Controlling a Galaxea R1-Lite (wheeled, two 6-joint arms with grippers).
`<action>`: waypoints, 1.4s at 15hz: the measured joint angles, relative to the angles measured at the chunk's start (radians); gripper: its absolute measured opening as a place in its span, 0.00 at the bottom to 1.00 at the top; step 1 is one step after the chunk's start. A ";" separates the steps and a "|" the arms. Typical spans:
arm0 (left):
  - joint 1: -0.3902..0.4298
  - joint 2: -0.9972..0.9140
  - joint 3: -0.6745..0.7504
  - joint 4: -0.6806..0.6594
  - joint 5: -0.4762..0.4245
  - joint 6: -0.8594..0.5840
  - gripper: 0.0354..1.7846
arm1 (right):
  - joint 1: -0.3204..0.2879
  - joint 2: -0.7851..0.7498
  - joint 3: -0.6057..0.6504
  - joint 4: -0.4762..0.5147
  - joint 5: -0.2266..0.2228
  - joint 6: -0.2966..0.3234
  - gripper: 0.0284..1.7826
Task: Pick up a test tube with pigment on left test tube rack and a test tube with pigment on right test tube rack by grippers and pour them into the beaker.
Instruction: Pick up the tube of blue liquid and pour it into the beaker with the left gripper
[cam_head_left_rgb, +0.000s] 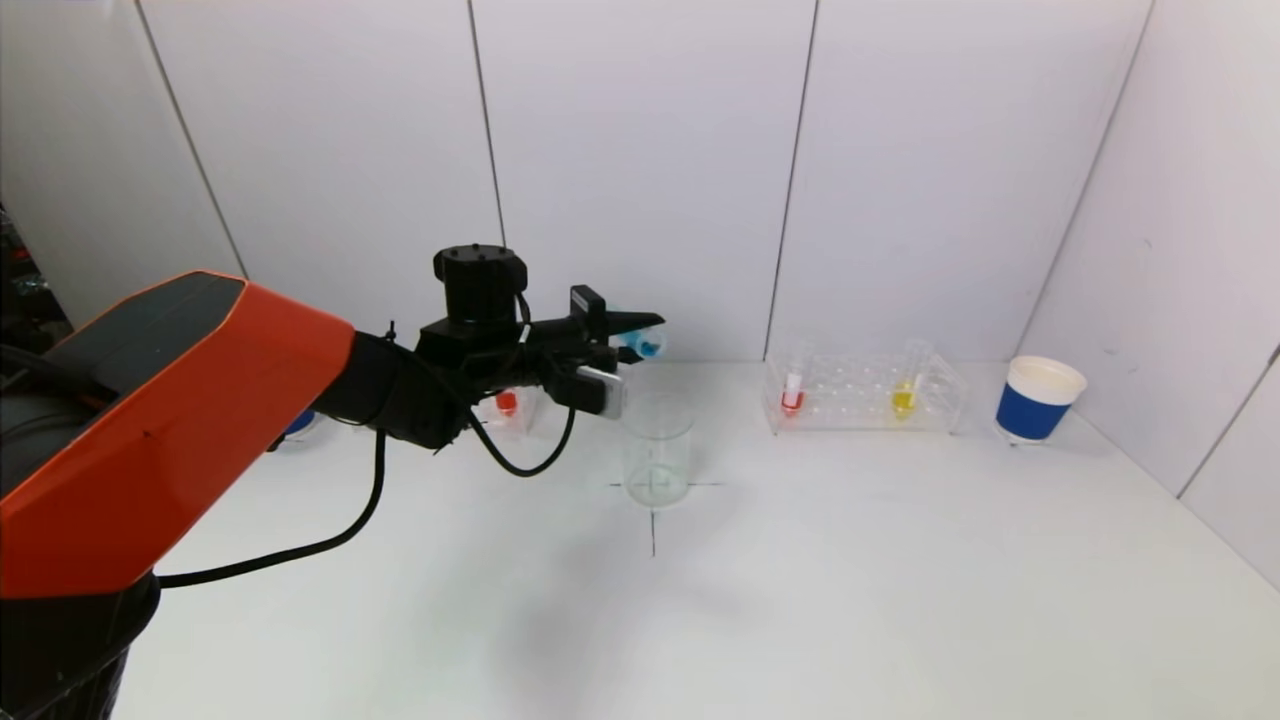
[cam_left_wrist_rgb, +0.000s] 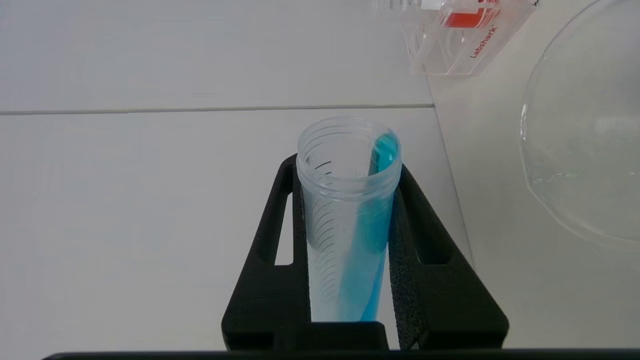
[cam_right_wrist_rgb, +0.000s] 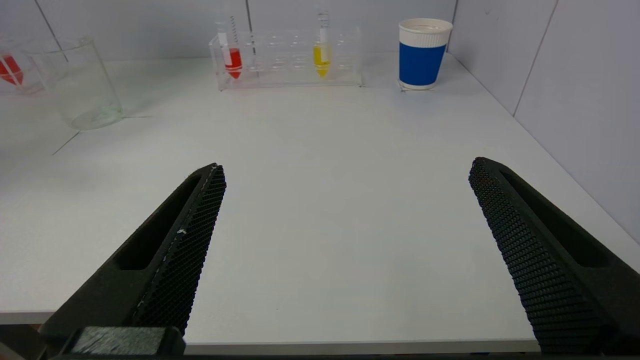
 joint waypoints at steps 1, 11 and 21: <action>0.000 -0.001 0.001 -0.001 0.000 0.007 0.24 | 0.000 0.000 0.000 0.000 0.000 0.000 0.99; 0.002 0.018 -0.006 0.000 0.001 0.050 0.24 | 0.000 0.000 0.000 0.000 0.000 0.000 0.99; 0.001 0.024 -0.008 0.016 0.007 0.117 0.24 | 0.000 0.000 0.000 0.000 0.000 0.000 0.99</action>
